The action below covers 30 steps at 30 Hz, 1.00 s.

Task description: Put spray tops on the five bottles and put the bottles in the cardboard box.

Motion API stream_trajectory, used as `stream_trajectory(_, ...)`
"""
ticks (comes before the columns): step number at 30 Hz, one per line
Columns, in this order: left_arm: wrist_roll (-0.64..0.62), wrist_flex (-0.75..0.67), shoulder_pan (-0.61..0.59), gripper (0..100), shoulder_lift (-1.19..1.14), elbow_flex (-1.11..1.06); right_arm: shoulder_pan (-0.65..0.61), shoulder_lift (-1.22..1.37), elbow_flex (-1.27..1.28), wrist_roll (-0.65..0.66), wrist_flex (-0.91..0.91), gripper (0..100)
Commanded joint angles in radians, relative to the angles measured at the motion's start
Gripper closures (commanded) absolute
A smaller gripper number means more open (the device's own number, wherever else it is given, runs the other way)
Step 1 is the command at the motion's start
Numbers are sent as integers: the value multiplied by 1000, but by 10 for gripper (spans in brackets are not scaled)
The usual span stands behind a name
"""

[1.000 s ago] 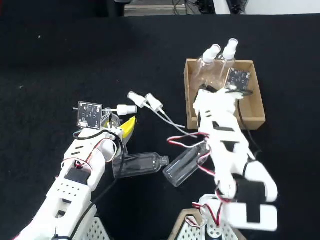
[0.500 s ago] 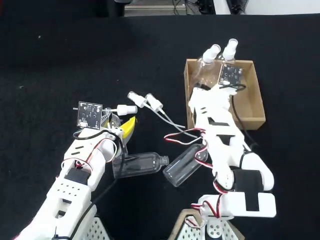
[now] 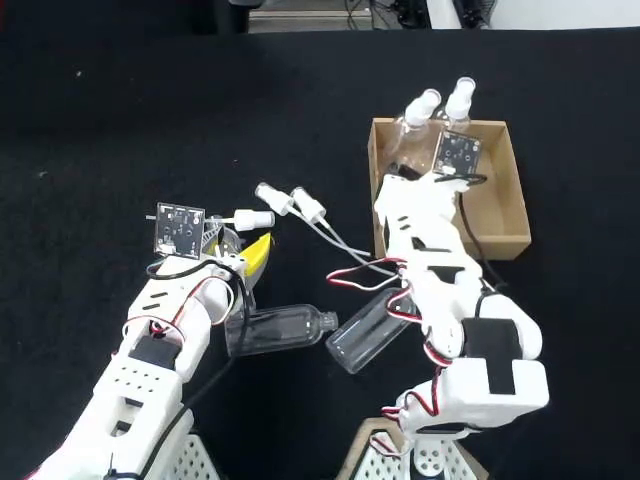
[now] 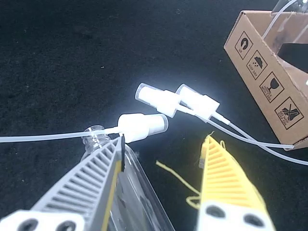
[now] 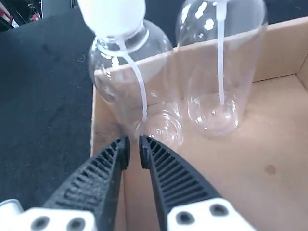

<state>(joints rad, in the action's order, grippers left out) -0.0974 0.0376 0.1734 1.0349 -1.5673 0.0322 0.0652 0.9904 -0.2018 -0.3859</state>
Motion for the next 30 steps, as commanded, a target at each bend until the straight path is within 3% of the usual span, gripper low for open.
stream_trajectory(1, -6, -25, 2, 744, 20, 12, -11, 10, -67, 9, -31, 987)
stream_trajectory(30, -6, -25, 2, 744, 12, 15, -15, 12, -101, 9, -31, 987)
